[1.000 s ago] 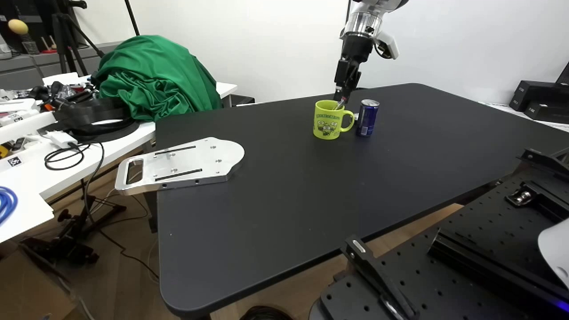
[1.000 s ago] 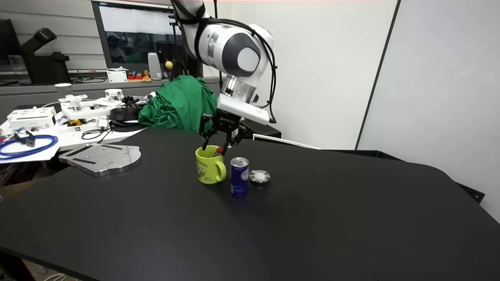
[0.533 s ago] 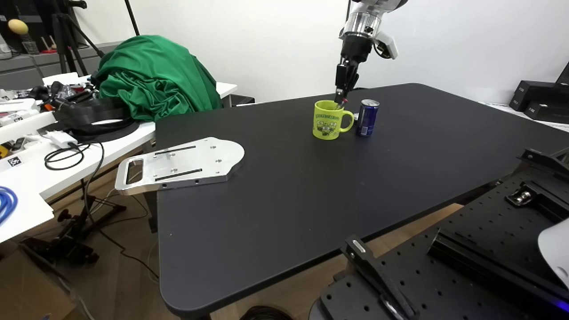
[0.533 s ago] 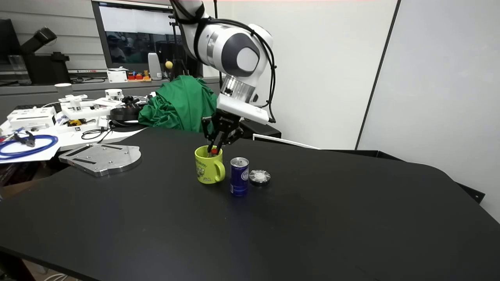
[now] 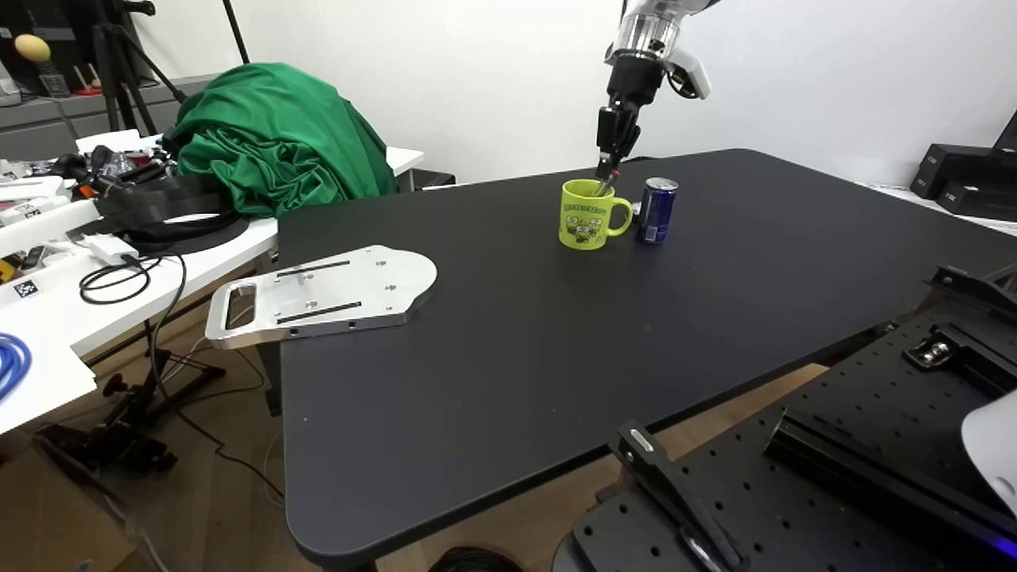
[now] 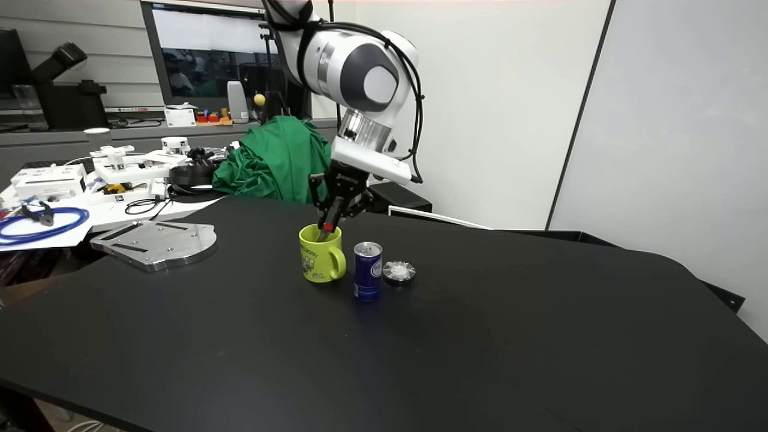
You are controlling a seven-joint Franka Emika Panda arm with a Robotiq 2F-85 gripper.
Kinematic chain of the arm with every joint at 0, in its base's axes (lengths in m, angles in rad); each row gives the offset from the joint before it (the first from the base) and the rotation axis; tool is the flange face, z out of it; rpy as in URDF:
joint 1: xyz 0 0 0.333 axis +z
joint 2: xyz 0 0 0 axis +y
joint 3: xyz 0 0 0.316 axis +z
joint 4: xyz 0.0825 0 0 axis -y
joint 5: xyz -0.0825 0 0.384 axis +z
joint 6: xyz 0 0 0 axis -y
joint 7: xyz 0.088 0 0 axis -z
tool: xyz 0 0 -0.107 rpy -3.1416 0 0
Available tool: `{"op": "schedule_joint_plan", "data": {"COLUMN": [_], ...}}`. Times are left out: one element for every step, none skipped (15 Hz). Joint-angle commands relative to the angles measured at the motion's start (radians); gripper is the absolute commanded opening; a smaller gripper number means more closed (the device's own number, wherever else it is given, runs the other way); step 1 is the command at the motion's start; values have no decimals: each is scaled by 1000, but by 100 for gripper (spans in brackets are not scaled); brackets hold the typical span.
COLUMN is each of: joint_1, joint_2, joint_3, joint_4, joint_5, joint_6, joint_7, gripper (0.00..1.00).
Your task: Pick up the marker from the cup and place it on the table
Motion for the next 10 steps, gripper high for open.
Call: {"op": "schedule_joint_plan", "data": {"joint_1": [9,12,18,23,31,38,48,59,71,81], "joint_2": [-41,-48,-61,-72,-91,-107,-126,-150,-171,-200], "joint_3": [3,4,3,3,3,2,2,4,5,11], "joint_4": [48,65,83,100,113,127,135,139,141,130], "joint_5": [-25,-29,-37,-43,-51,-61,-74,-87,-103,-109], "joint_6": [-89,-118,-152,-180,-207,-231,-256,-277,-296,-301], "joint_7": [98,115,136,150,165,173,180,179,179,166], "gripper": [5,5,5,5,5,5,5,5,5,5]}}
